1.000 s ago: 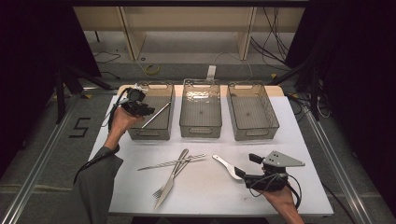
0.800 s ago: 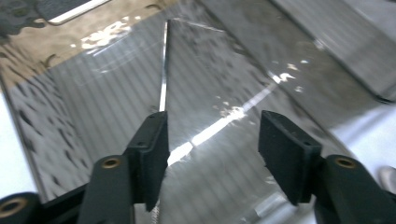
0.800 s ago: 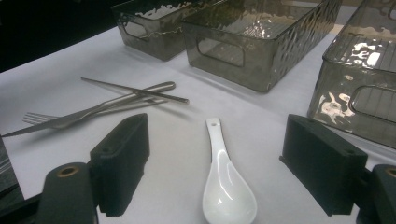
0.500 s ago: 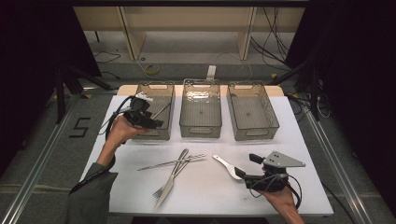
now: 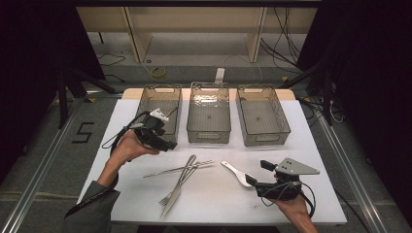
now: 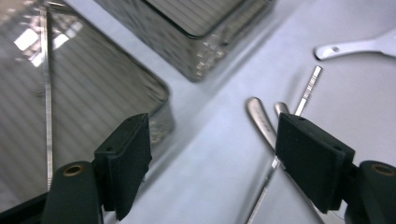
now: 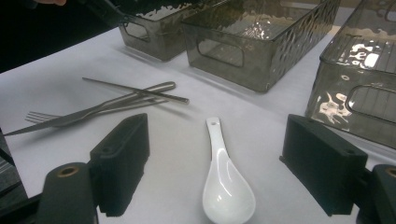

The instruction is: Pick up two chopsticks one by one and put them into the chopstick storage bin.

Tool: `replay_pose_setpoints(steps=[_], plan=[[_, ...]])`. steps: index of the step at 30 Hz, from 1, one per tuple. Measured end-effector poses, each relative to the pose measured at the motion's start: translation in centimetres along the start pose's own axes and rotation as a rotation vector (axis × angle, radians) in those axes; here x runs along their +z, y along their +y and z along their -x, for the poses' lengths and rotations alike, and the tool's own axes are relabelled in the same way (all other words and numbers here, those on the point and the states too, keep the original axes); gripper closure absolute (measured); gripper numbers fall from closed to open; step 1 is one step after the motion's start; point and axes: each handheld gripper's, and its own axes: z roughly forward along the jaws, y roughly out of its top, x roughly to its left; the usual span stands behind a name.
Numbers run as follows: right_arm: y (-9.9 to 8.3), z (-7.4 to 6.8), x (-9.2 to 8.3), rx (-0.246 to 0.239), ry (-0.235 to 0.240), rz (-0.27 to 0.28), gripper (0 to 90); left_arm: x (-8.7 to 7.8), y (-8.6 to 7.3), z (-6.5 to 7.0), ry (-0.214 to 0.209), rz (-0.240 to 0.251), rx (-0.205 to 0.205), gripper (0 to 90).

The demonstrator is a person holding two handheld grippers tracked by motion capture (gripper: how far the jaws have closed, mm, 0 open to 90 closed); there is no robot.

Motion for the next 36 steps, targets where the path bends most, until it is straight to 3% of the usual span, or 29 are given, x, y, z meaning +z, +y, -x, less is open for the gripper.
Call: replay_pose_setpoints(steps=[7,9,22,36], plan=[[0.0,0.0,-0.1,-0.001,0.002,-0.001,23.9,1.2,-0.7,1.7,-0.015,-0.088,0.042,25.5],[0.0,0.0,-0.1,0.001,0.001,-0.002,23.9,1.5,-1.0,1.9,-0.02,-0.127,0.057,25.8],[0.0,0.0,-0.1,-0.001,0.003,-0.003,23.9,3.3,-2.3,2.6,-0.034,-0.257,0.085,34.8],[-0.1,-0.1,0.0,-0.004,0.006,-0.01,23.9,5.1,-2.7,3.3,-0.087,-0.321,0.124,53.1]])
